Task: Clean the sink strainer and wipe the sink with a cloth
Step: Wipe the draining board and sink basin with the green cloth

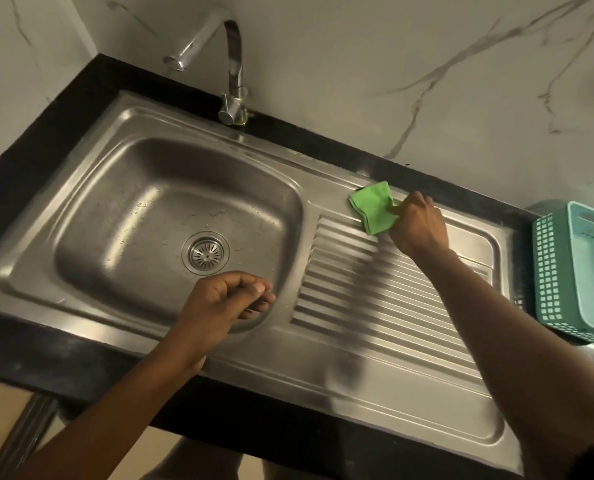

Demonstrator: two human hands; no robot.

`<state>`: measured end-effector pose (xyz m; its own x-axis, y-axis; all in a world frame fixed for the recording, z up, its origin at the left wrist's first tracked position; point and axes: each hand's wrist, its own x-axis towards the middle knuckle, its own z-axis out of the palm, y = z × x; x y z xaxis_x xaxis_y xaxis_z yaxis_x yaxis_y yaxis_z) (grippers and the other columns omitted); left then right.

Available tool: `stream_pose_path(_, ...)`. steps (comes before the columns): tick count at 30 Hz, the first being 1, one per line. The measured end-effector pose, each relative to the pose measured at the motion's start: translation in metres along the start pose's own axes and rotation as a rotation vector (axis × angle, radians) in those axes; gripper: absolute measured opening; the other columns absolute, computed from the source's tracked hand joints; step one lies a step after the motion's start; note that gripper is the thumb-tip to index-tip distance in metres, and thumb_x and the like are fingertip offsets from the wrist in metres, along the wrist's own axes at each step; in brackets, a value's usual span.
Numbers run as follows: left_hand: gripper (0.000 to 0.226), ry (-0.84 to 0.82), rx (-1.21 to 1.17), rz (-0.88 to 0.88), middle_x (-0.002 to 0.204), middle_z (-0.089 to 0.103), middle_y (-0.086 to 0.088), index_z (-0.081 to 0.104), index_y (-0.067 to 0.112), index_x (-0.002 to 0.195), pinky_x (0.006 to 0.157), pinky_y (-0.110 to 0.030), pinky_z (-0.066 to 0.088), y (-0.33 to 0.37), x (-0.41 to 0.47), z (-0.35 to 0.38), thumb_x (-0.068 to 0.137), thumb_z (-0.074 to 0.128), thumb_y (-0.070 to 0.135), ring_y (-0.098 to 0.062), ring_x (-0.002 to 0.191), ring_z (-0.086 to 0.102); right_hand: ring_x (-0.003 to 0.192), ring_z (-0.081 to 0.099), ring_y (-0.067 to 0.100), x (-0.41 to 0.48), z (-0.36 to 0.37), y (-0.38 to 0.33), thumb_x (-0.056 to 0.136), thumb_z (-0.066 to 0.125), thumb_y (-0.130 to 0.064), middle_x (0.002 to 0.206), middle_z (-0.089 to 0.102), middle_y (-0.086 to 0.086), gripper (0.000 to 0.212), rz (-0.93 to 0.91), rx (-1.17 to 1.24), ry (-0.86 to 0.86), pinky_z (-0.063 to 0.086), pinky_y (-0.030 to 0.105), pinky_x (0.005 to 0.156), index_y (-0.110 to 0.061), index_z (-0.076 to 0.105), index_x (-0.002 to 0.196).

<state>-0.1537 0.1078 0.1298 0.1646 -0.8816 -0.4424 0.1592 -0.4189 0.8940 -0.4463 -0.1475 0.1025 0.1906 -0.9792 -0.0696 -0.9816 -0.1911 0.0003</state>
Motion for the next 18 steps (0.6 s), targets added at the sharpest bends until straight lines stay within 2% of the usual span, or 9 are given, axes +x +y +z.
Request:
stream_pose_path(2, 0.024, -0.015, 0.001, -0.005, 0.096, 0.085, -0.007, 0.084, 0.027, 0.096, 0.076, -0.023, 0.061, 0.001, 0.001, -0.003, 0.102, 0.066, 0.013, -0.019, 0.088, 0.08, 0.108, 0.056, 0.043, 0.009, -0.003, -0.024, 0.093, 0.048, -0.027, 0.117, 0.059, 0.022, 0.039, 0.07, 0.079, -0.027, 0.045, 0.039, 0.081, 0.002, 0.067, 0.112)
stream_pose_path(3, 0.024, -0.024, 0.002, -0.003, 0.096, 0.085, -0.006, 0.084, 0.028, 0.096, 0.076, -0.023, 0.061, 0.002, 0.001, -0.004, 0.102, 0.066, 0.013, -0.019, 0.089, 0.08, 0.109, 0.057, 0.041, 0.011, -0.002, -0.038, 0.097, 0.046, -0.035, 0.121, 0.058, 0.023, 0.045, 0.091, 0.113, -0.055, 0.045, 0.038, 0.082, 0.001, 0.065, 0.116)
stream_pose_path(5, 0.023, -0.031, 0.001, 0.01, 0.097, 0.085, -0.006, 0.084, 0.029, 0.098, 0.075, -0.023, 0.062, 0.004, 0.002, -0.01, 0.102, 0.066, 0.014, -0.02, 0.091, 0.081, 0.114, 0.057, 0.038, 0.009, 0.003, -0.062, 0.099, 0.053, -0.049, 0.13, 0.054, 0.021, 0.059, 0.147, 0.179, -0.068, 0.05, 0.039, 0.09, -0.001, 0.059, 0.132)
stream_pose_path(7, 0.023, -0.023, 0.0, 0.023, 0.098, 0.085, -0.005, 0.084, 0.028, 0.098, 0.075, -0.022, 0.061, 0.005, 0.003, -0.018, 0.102, 0.066, 0.015, -0.019, 0.091, 0.081, 0.119, 0.052, 0.038, 0.004, 0.012, -0.079, 0.098, 0.062, -0.039, 0.134, 0.052, 0.02, 0.054, 0.222, 0.203, -0.002, 0.05, 0.042, 0.097, -0.001, 0.055, 0.136)
stream_pose_path(9, 0.023, -0.005, -0.003, 0.029, 0.098, 0.085, -0.005, 0.084, 0.027, 0.097, 0.075, -0.022, 0.061, 0.003, 0.005, -0.027, 0.103, 0.066, 0.014, -0.019, 0.09, 0.081, 0.116, 0.055, 0.037, 0.006, 0.016, -0.091, 0.097, 0.063, -0.018, 0.128, 0.059, 0.02, 0.037, 0.231, 0.194, 0.037, 0.05, 0.04, 0.094, 0.002, 0.061, 0.129)
stream_pose_path(11, 0.025, 0.015, -0.007, 0.013, 0.097, 0.085, -0.006, 0.084, 0.026, 0.096, 0.073, -0.021, 0.06, -0.001, 0.006, -0.036, 0.103, 0.065, 0.012, -0.019, 0.088, 0.081, 0.101, 0.064, 0.031, 0.011, 0.012, -0.111, 0.095, 0.065, -0.009, 0.115, 0.068, 0.016, 0.023, 0.135, 0.237, 0.034, 0.052, 0.035, 0.085, -0.001, 0.068, 0.116)
stream_pose_path(13, 0.025, 0.027, -0.006, -0.008, 0.097, 0.085, -0.006, 0.084, 0.027, 0.097, 0.072, -0.021, 0.059, -0.006, 0.005, -0.043, 0.103, 0.065, 0.013, -0.019, 0.089, 0.081, 0.093, 0.069, 0.027, 0.018, 0.001, -0.135, 0.095, 0.067, -0.01, 0.109, 0.072, 0.012, 0.019, -0.033, 0.254, 0.032, 0.054, 0.032, 0.082, -0.005, 0.072, 0.112)
stream_pose_path(16, 0.025, 0.039, -0.018, -0.027, 0.097, 0.085, -0.005, 0.084, 0.03, 0.098, 0.071, -0.019, 0.059, -0.01, 0.001, -0.054, 0.102, 0.065, 0.014, -0.018, 0.089, 0.081, 0.1, 0.07, 0.032, 0.033, -0.011, -0.178, 0.093, 0.067, -0.006, 0.117, 0.072, 0.014, 0.03, -0.225, 0.199, 0.129, 0.057, 0.038, 0.085, -0.008, 0.07, 0.123)
stream_pose_path(18, 0.025, 0.056, -0.027, -0.033, 0.097, 0.085, -0.006, 0.084, 0.028, 0.098, 0.071, -0.018, 0.059, -0.011, 0.0, -0.06, 0.102, 0.065, 0.013, -0.019, 0.088, 0.081, 0.103, 0.071, 0.035, 0.04, -0.013, -0.2, 0.09, 0.067, -0.001, 0.118, 0.072, 0.016, 0.04, -0.266, 0.128, 0.099, 0.058, 0.042, 0.085, -0.009, 0.066, 0.13)
